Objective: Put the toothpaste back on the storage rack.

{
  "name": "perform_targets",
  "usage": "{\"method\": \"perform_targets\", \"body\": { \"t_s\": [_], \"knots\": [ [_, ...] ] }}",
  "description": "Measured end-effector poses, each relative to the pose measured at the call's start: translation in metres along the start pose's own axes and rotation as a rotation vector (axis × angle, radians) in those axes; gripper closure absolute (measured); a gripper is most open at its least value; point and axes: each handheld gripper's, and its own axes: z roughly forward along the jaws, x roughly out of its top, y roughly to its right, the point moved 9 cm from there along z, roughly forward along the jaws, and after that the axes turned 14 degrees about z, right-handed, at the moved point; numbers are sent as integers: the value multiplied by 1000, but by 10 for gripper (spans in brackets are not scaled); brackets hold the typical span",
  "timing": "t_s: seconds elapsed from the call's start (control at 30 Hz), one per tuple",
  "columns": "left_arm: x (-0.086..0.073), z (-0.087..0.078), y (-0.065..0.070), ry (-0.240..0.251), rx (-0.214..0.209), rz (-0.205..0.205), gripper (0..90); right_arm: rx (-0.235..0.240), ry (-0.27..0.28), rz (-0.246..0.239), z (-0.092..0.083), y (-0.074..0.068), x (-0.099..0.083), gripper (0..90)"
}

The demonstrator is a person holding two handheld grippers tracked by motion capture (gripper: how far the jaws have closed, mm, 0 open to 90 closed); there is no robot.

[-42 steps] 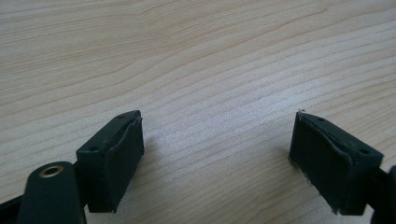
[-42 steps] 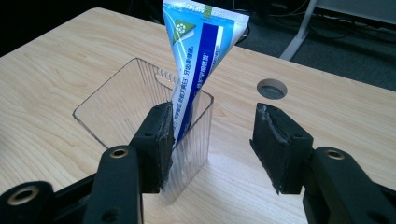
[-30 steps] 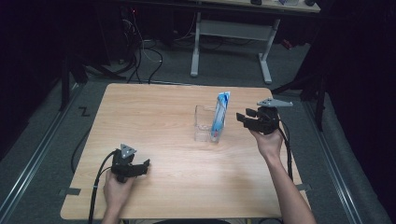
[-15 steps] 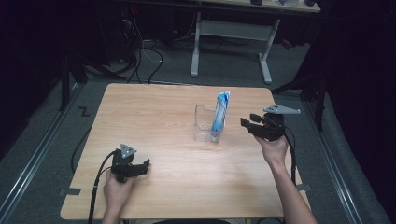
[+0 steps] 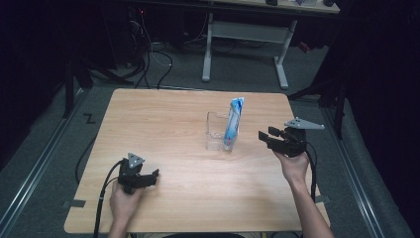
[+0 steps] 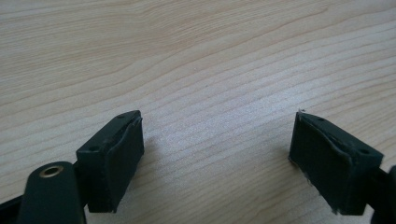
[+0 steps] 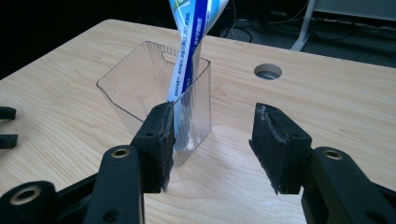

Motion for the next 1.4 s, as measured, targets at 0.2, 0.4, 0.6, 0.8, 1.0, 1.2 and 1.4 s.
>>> {"method": "perform_targets", "body": {
  "t_s": [0.2, 0.4, 0.6, 0.8, 1.0, 1.2, 1.4],
  "knots": [
    [0, 0, 0, 1, 0, 0, 182, -3, 5, 6, -3, 3, -7, 494],
    [0, 0, 0, 0, 0, 0, 182, -5, 8, 17, -5, 7, -16, 496],
    [0, 0, 0, -1, -1, 0, 181, -16, 6, 17, -5, 11, -26, 504],
    [0, 0, 0, -1, -1, 0, 182, -11, 27, 29, -5, 13, -32, 514],
    [0, 0, 0, -1, -1, 0, 181, -11, 25, 41, 0, 14, -39, 516],
    [0, 0, 0, -1, -1, 0, 181, -18, 18, 50, 4, 15, -46, 517],
    [0, 0, 0, -1, -1, 0, 182, -23, 9, 47, 7, 16, -49, 517]
  ]
}}
